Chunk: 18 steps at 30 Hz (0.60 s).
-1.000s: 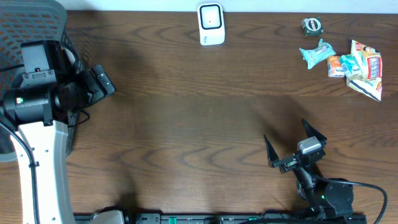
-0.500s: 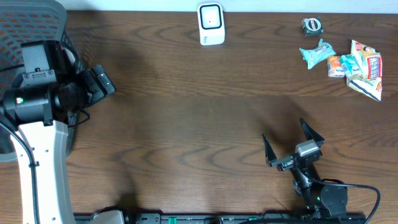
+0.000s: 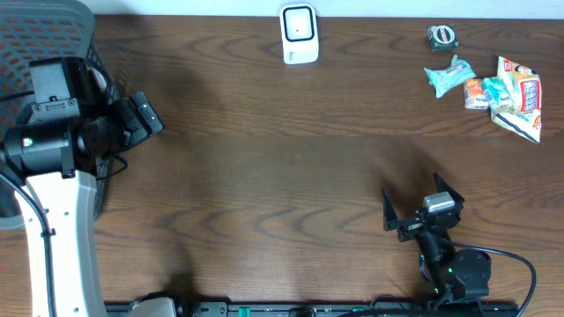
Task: Scan the item barcode
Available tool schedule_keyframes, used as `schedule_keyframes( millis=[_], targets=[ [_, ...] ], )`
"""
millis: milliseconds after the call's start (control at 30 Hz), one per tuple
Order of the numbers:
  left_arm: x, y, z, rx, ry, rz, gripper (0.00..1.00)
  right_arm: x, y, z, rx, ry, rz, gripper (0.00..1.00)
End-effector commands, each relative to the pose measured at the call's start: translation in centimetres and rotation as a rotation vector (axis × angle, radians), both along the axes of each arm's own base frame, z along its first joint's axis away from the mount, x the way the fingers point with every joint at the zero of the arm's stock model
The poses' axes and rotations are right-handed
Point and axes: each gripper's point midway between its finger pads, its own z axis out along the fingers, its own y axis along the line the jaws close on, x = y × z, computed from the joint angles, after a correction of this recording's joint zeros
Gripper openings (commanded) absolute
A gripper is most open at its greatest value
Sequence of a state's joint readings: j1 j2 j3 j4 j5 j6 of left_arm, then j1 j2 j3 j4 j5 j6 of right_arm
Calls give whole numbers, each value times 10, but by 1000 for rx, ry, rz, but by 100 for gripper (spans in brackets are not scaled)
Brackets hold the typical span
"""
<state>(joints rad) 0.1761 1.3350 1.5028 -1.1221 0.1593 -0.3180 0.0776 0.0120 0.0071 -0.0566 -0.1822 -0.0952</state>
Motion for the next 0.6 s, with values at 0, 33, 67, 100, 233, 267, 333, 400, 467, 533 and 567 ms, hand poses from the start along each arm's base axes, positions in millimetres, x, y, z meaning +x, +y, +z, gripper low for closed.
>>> schedule_keyframes(
  millis=[0, 33, 67, 100, 233, 267, 333, 400, 467, 533, 567],
  targets=[
    [2, 1, 7, -2, -17, 3, 98, 1, -7, -1, 10, 5, -37, 99],
    [2, 1, 7, -2, -17, 2, 98, 1, -8, -1, 10, 5, -40, 99],
    [2, 1, 7, -2, -17, 2, 98, 1, -8, -1, 10, 5, -40, 99],
    [2, 1, 7, -2, -17, 2, 98, 1, -9, -1, 9, 6, -43, 99],
    [2, 1, 7, -2, -17, 2, 98, 2, -9, -2, 9, 8, -46, 99],
    [2, 1, 7, -2, -17, 3, 98, 2, -9, -2, 9, 8, -46, 99],
    [2, 1, 7, -2, -17, 2, 98, 1, -8, -1, 11, 5, -38, 99],
    [2, 1, 7, -2, -17, 2, 98, 1, -8, -1, 10, 4, -39, 99],
    [2, 1, 7, -2, -17, 2, 98, 1, -8, -1, 10, 4, -39, 99],
    [2, 1, 7, -2, -17, 3, 98, 1, -8, -1, 10, 4, -39, 99],
    [2, 1, 7, -2, -17, 3, 98, 1, -8, -1, 10, 4, -39, 99]
  ],
)
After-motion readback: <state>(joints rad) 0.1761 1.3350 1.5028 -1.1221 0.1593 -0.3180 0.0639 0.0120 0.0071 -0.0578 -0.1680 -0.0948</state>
